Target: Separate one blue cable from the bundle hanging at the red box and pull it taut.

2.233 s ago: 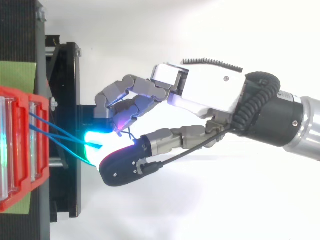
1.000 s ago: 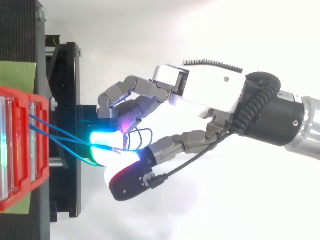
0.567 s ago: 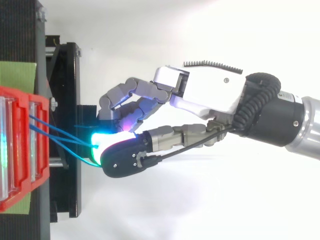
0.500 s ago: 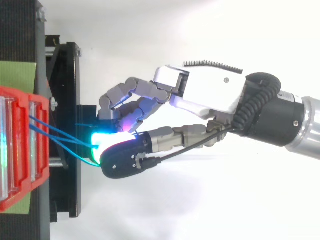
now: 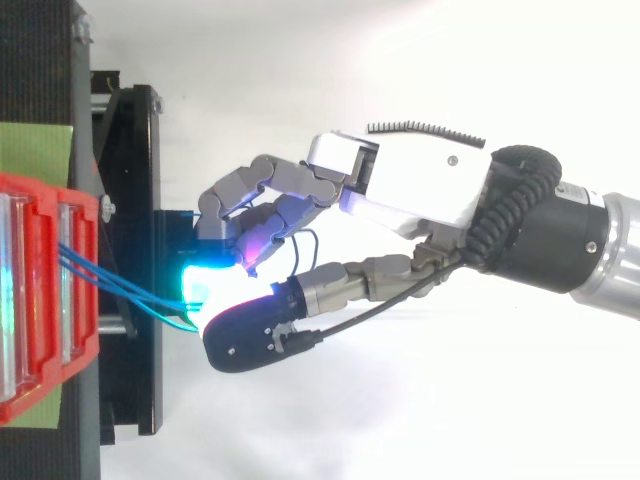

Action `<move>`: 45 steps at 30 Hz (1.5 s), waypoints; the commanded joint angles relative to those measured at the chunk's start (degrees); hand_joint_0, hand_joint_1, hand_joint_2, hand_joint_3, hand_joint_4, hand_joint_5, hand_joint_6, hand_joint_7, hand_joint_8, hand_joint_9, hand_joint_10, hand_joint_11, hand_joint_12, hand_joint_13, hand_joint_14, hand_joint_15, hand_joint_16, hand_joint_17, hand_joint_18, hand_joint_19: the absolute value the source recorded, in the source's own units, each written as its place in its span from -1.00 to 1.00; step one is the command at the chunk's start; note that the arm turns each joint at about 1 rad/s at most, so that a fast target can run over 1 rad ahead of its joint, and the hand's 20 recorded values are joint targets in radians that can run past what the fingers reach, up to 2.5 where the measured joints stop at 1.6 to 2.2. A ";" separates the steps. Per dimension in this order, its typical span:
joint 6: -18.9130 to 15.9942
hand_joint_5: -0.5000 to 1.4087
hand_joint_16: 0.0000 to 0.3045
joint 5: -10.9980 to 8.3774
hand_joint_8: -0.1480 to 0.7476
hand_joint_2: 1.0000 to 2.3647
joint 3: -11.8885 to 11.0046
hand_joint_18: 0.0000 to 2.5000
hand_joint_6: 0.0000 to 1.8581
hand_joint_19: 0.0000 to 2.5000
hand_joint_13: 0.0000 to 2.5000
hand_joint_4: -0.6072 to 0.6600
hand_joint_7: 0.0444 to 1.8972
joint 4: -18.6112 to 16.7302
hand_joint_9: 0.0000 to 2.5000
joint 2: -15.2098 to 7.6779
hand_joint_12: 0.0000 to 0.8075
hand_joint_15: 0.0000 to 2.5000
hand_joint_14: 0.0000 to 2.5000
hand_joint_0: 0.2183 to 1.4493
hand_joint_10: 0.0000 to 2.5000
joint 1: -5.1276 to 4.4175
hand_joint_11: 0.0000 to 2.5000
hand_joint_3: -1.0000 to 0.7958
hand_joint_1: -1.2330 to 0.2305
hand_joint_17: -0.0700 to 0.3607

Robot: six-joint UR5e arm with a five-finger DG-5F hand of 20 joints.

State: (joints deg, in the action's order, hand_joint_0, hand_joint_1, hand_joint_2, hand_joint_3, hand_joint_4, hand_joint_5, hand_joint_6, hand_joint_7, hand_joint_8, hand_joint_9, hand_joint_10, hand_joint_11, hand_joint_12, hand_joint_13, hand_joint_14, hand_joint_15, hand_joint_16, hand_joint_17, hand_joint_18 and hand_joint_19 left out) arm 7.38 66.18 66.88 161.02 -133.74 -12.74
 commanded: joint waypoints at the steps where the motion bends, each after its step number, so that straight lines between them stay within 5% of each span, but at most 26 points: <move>1: 0.00 -0.70 -0.69 0.00 -0.08 -1.00 0.00 -0.51 0.02 -0.60 -0.48 -0.11 0.04 0.00 -0.26 0.06 -0.16 -0.71 -0.99 -0.10 -0.98 0.00 -0.34 -0.41 -0.47 -0.19; 12: -0.26 -0.69 -0.71 0.00 -0.10 -1.00 0.00 -0.50 0.03 -0.58 -0.39 -0.26 0.20 0.53 -0.19 -0.03 -0.21 -0.62 -0.99 -0.03 -0.98 -0.09 -0.27 -0.44 -0.47 -0.22; 19: -0.79 -0.67 -0.70 0.00 -0.03 -1.00 0.00 -0.47 0.02 -0.56 -0.30 0.02 0.02 0.79 -0.13 -0.03 -0.18 -0.54 -0.98 -0.32 -0.98 -0.18 -0.25 -0.44 -0.27 -0.20; 27: -1.05 -0.68 -0.68 0.09 0.00 -1.00 0.00 -0.46 -0.01 -0.56 -0.27 0.10 0.03 0.61 -0.12 -0.03 -0.14 -0.51 -0.98 -0.43 -0.98 -0.35 -0.23 -0.44 -0.19 -0.17; 45: -1.05 -0.73 -0.68 0.09 -0.07 -0.99 -0.09 -0.48 0.03 -0.58 -0.27 0.06 -0.03 0.53 -0.27 -0.03 -0.18 -0.44 -0.98 -0.07 -0.98 -0.44 -0.14 -0.34 -0.47 -0.17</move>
State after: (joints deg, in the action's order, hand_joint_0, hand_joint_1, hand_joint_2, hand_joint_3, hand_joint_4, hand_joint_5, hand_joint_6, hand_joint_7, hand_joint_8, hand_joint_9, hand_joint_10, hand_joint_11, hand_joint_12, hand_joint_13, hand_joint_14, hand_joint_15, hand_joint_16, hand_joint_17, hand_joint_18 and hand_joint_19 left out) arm 6.33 66.27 66.82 161.56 -133.77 -13.16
